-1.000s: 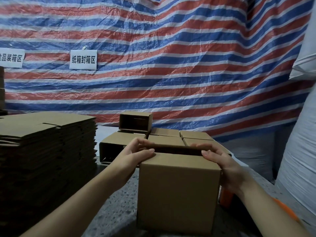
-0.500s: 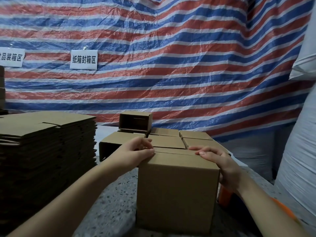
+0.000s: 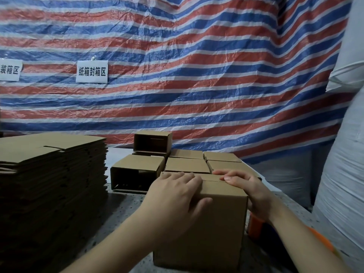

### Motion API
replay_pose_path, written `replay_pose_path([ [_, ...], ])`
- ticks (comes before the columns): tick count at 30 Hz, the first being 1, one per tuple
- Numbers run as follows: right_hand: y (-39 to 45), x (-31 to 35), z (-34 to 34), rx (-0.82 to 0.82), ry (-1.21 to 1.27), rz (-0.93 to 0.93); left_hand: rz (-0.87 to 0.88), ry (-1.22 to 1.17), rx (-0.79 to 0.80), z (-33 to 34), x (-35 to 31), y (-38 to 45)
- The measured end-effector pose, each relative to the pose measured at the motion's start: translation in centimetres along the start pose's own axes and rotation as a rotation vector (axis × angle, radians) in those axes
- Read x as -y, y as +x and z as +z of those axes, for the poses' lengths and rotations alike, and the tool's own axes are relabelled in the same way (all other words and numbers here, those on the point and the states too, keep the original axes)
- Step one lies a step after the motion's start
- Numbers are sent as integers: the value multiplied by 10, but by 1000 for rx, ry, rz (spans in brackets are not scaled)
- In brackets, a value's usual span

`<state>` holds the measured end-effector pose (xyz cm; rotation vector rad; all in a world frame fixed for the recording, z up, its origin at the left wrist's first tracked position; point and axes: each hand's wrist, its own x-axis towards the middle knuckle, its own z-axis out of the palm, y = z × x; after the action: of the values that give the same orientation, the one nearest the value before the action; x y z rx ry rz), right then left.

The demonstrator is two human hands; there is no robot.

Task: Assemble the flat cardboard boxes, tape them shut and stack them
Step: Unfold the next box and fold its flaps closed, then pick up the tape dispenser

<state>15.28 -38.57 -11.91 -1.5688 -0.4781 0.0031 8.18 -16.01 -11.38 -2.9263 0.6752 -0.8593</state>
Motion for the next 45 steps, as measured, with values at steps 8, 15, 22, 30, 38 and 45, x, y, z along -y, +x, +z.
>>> replay_pose_path([
  [8,2,3,-1,-6,-79,-3,-42,30,-54,11,-15,2],
  [15,-11,17,-25,-235,-441,17,-41,-25,-129,11,-14,-2],
  [22,-61,11,-65,-289,-1412,413,-47,38,-148,9,-15,-3],
  [30,-88,-32,-56,-252,-1500,610,-60,21,-135,8,-17,-2],
  [38,-90,-48,-60,-336,-1537,500,-55,23,-134,10,-17,-2],
  [45,-62,16,-76,-601,-1106,276,-55,4,-131,12,-17,-3],
])
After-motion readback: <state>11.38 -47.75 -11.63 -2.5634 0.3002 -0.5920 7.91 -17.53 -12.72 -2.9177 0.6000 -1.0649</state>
